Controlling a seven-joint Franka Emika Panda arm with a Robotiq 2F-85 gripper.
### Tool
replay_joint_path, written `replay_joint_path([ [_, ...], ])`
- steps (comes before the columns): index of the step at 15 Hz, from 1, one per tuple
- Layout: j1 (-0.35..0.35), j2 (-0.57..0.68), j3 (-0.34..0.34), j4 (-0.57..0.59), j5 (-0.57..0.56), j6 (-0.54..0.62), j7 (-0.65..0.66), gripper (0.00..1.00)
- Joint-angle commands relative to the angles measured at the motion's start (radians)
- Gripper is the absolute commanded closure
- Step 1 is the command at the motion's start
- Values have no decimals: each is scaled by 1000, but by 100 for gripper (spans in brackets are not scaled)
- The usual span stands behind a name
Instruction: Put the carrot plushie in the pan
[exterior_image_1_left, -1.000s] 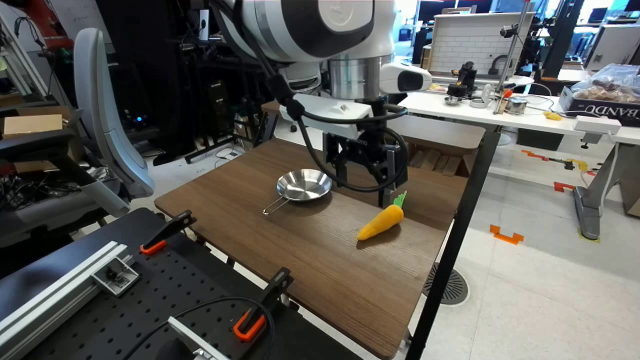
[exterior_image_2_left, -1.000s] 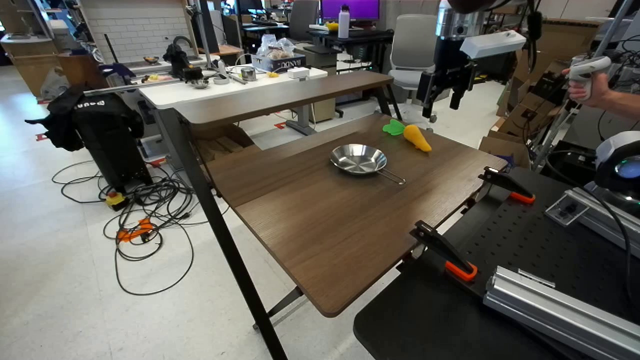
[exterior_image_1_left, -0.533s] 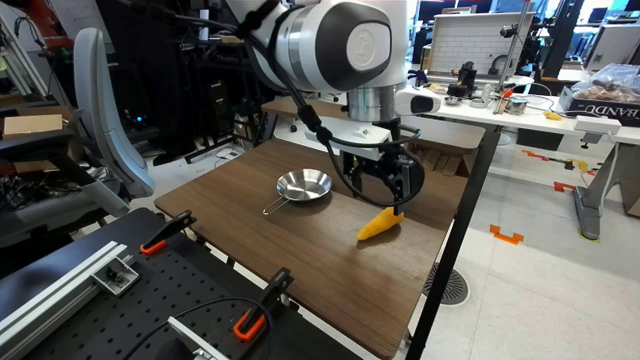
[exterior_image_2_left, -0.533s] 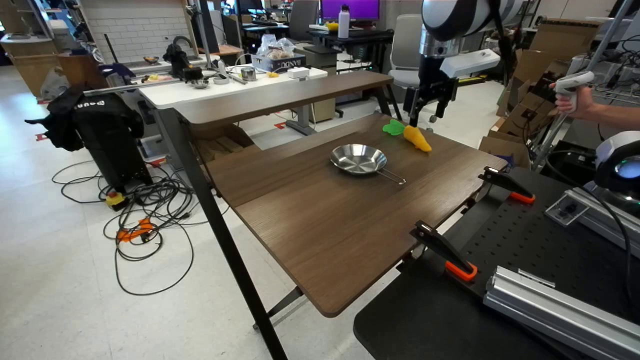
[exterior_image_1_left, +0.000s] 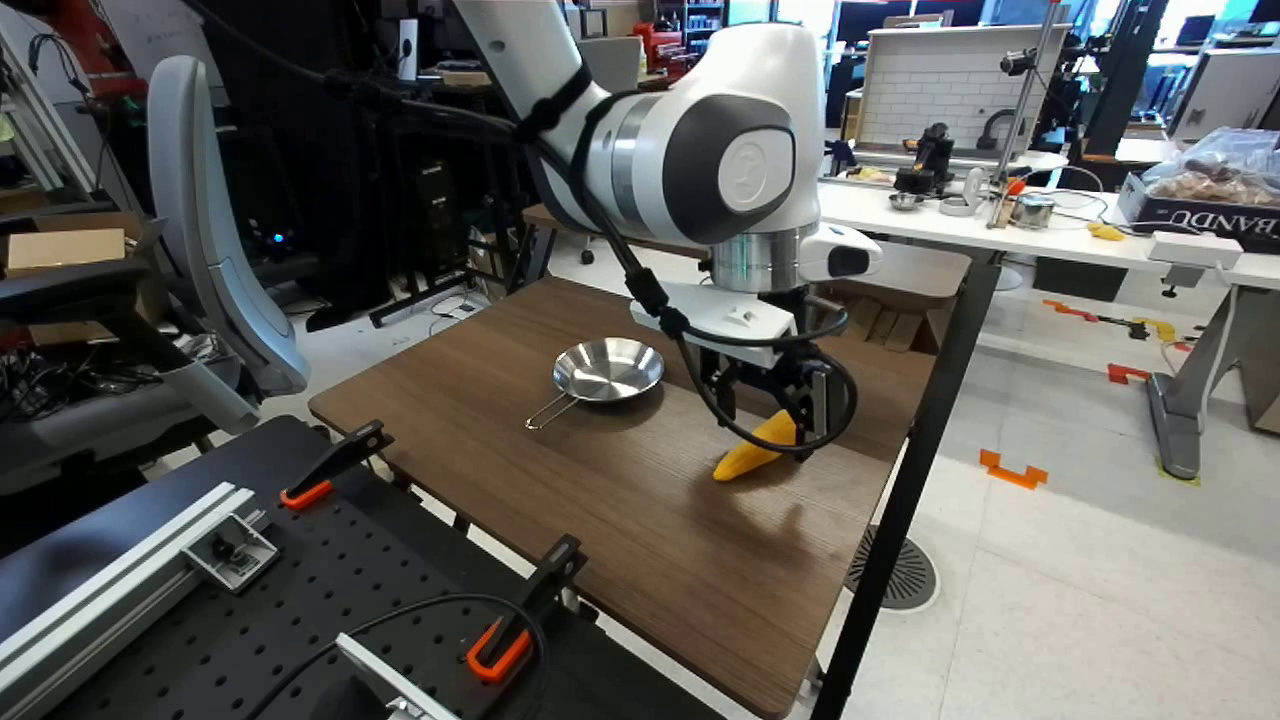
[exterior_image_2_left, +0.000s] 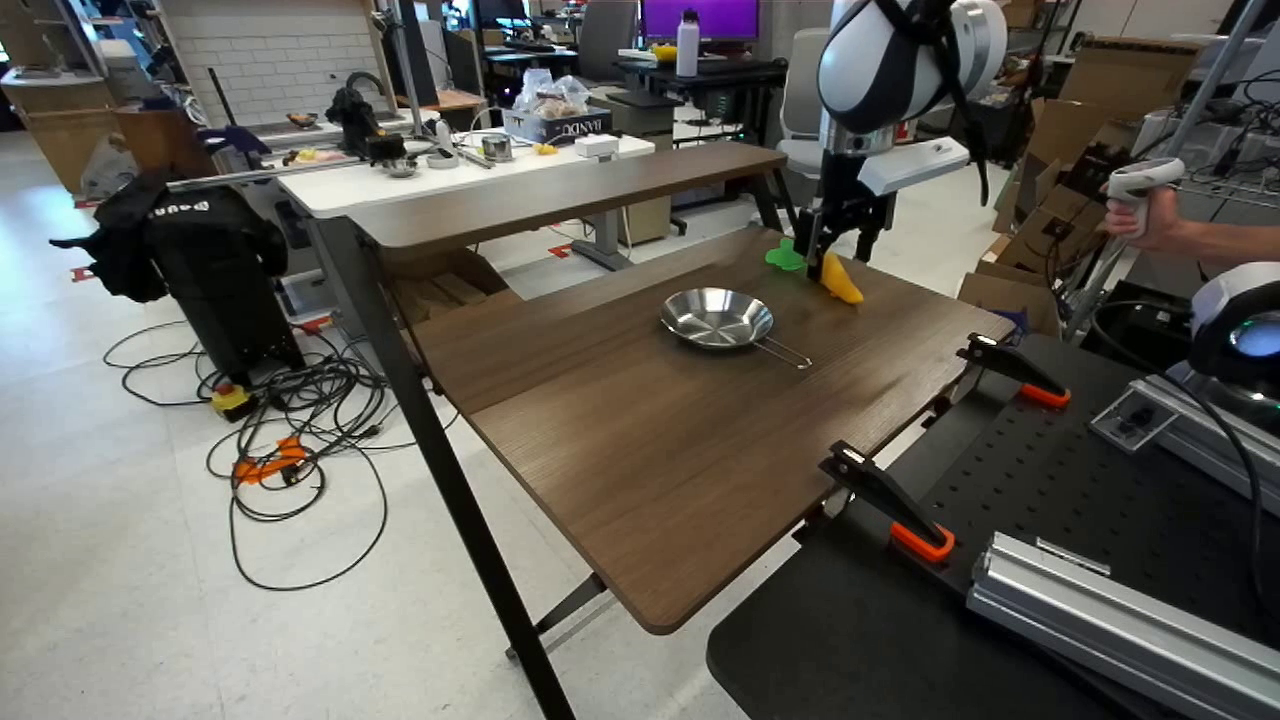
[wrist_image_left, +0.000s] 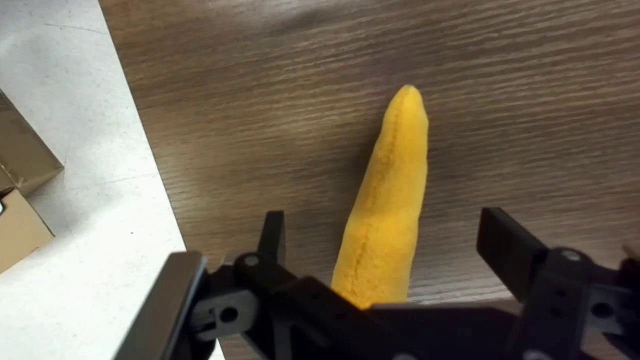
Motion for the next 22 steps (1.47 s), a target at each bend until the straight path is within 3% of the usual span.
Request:
replay_joint_path([
  [1,-11,55,1,40,-11,68,-4,35],
  [10,3,30,-2,4,-13,125,-2,100],
  [22,84,-210,89,-162,-15,107,-22,97],
])
